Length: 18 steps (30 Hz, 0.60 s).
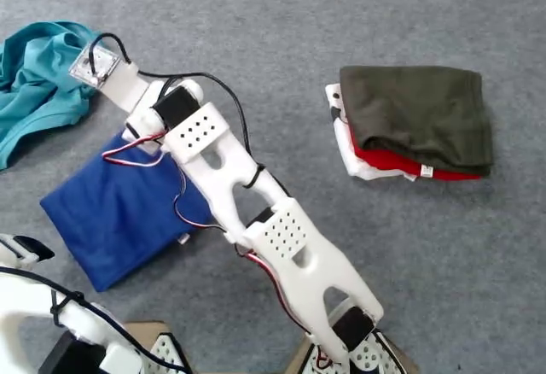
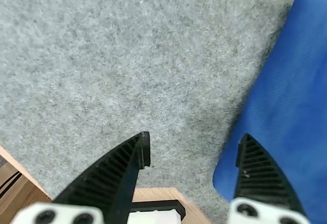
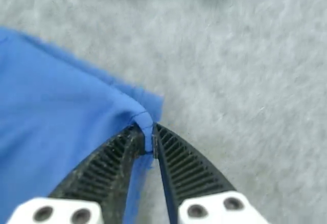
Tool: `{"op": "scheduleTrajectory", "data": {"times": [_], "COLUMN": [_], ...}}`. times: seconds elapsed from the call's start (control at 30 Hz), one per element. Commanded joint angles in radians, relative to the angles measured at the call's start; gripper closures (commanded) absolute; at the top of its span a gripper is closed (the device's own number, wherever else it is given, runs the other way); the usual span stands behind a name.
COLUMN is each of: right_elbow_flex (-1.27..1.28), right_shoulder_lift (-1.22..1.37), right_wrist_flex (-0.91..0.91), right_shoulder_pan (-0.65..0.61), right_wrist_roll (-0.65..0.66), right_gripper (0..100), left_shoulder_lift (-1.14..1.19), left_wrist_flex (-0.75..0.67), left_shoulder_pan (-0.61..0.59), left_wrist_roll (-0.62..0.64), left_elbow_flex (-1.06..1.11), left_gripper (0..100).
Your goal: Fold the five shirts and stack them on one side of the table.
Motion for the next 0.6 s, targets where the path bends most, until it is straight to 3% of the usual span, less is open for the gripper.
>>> {"op": "scheduleTrajectory", "data": {"times": [0.0, 0.33, 0.57], "right_elbow_flex": [-0.036, -0.033, -0.116], "right_shoulder_lift": [-0.001, 0.096, 0.094], "right_wrist_flex": [-0.064, -0.012, 0.040], "right_shoulder_pan": [0.017, 0.023, 0.066], "right_wrist_roll": [0.069, 0.236, 0.201], "right_gripper": [98.4, 97.0, 66.4], "left_shoulder_lift": [-0.026, -0.026, -0.026], "left_wrist_flex": [-0.009, -0.006, -0.002], "left_shoulder_pan": [-0.007, -0.007, 0.045], "left_wrist_roll": [0.008, 0.008, 0.009], "left_elbow_flex": [-0.013, -0.041, -0.071], "left_gripper": [71, 71, 71]}}
